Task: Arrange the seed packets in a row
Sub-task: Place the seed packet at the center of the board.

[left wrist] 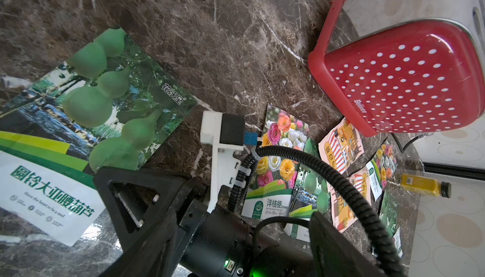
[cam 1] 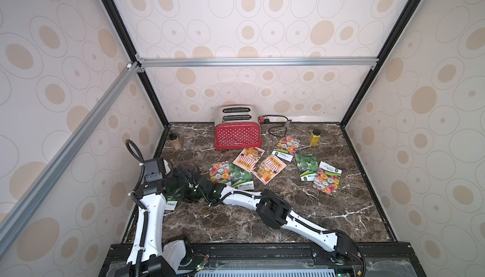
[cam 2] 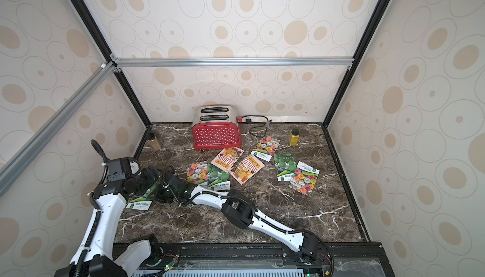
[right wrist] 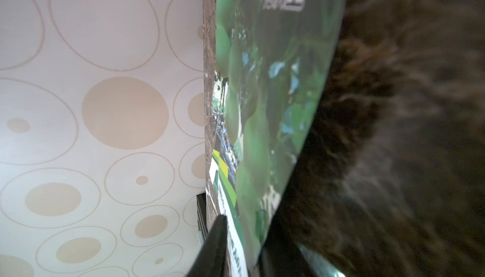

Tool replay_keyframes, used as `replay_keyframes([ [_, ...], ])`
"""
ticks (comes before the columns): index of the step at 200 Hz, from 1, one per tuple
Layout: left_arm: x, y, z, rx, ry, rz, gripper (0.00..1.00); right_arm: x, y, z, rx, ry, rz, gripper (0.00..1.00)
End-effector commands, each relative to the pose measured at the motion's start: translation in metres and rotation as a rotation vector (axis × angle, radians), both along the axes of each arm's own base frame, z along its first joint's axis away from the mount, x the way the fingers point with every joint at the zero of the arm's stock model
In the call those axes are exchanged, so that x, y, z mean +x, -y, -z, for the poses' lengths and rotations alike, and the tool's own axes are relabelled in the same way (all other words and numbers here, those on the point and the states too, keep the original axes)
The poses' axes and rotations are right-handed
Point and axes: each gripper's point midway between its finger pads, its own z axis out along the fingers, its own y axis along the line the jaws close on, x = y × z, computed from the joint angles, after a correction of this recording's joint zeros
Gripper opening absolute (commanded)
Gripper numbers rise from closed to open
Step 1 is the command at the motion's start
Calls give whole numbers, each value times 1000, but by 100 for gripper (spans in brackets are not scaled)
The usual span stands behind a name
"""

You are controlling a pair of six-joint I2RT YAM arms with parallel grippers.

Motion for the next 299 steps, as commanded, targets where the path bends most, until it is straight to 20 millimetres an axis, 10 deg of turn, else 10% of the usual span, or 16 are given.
replay_keyframes([
  [1, 0, 4, 2, -8, 3, 24, 81, -22, 9, 42, -132, -28, -42, 34],
  [183, 0, 4, 4, -12, 1, 25, 81, 10, 36, 35, -245, 120, -47, 47],
  [299, 1, 7, 2, -21, 12, 37, 82, 23, 83, -8, -509, 410, -46, 53],
])
